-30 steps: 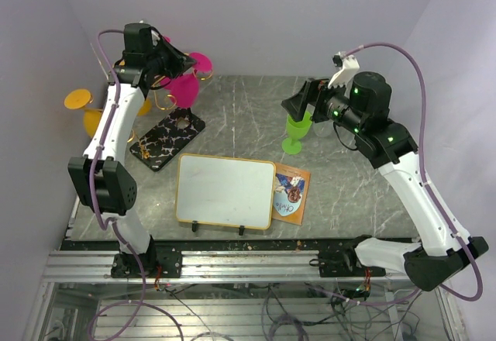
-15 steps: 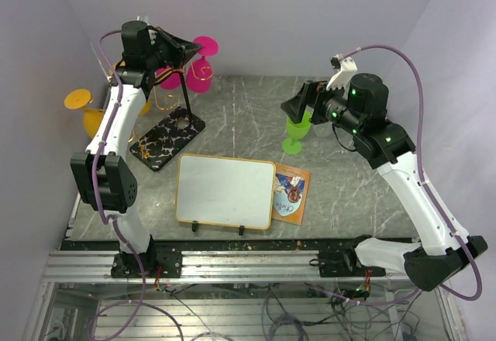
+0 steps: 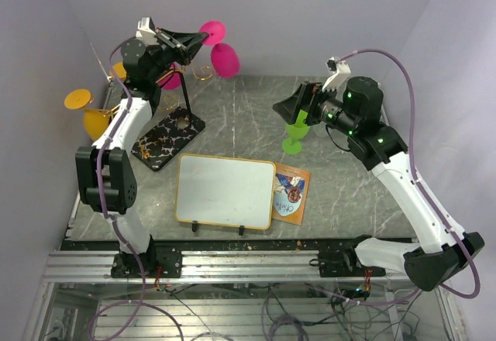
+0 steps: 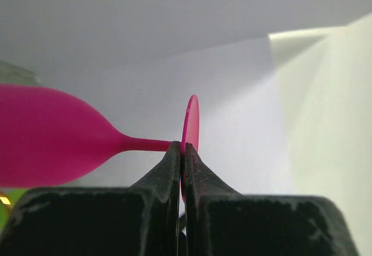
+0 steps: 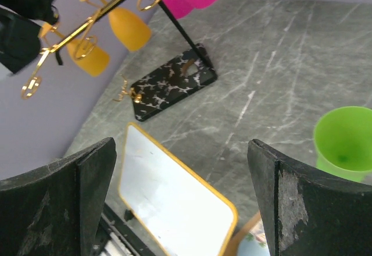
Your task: Take the wine glass off the wine glass rack
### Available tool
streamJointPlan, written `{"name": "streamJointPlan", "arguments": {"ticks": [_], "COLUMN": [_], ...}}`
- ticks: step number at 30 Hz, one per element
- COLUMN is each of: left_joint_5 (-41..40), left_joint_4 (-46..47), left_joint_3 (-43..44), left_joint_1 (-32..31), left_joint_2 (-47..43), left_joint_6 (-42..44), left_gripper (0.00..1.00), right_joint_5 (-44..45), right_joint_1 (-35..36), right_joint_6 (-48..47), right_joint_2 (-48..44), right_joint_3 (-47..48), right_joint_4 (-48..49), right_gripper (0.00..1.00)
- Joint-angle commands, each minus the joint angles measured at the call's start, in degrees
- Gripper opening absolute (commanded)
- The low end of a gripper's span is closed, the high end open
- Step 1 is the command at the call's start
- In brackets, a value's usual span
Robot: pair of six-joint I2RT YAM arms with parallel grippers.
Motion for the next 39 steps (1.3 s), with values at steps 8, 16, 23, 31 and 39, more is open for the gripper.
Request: {"name": "streamJointPlan", "arguments": {"ticks": [8,16,23,31,39], "left_joint_5": [0.74,-2.29,-4.58,-5.67,-5.20], "left_joint_4": [52.14,55.08,58.58,61.11,59.47], "left_joint_3": [-16.21,-24.69,-27.04,-25.52,-25.47], "left_joint_1": [-12.52,-17.88,-21.21,-23.70,-24.30], "left_joint_2": [-4.08,-11.27,-11.58,-10.06,-10.82], "left_joint_6": [-28.15,-27.96,-30.55,-31.78,-30.07], "left_gripper": [0.07,0.07,0.07,0.07,0.16], "right_joint_5": [-8.47,-6.85,-12.32,-17.39,-17.57], "right_joint_1": [-4.37,-8.69,-10.02,-10.07,-10.07], "right_joint_6": [28.19,38.25,43.19,55.26,58.37], "right_joint_2": [-0.70,-7.59,-13.02,-10.47,-9.84], "right_joint_3": [-14.13,-27.13,-35.97,-37.01,-36.06], "right_joint_4": [30.22,45.40,70.62,92.25,97.36], "right_gripper": [0.95,0.95,0.92,0.67,0.33]}}
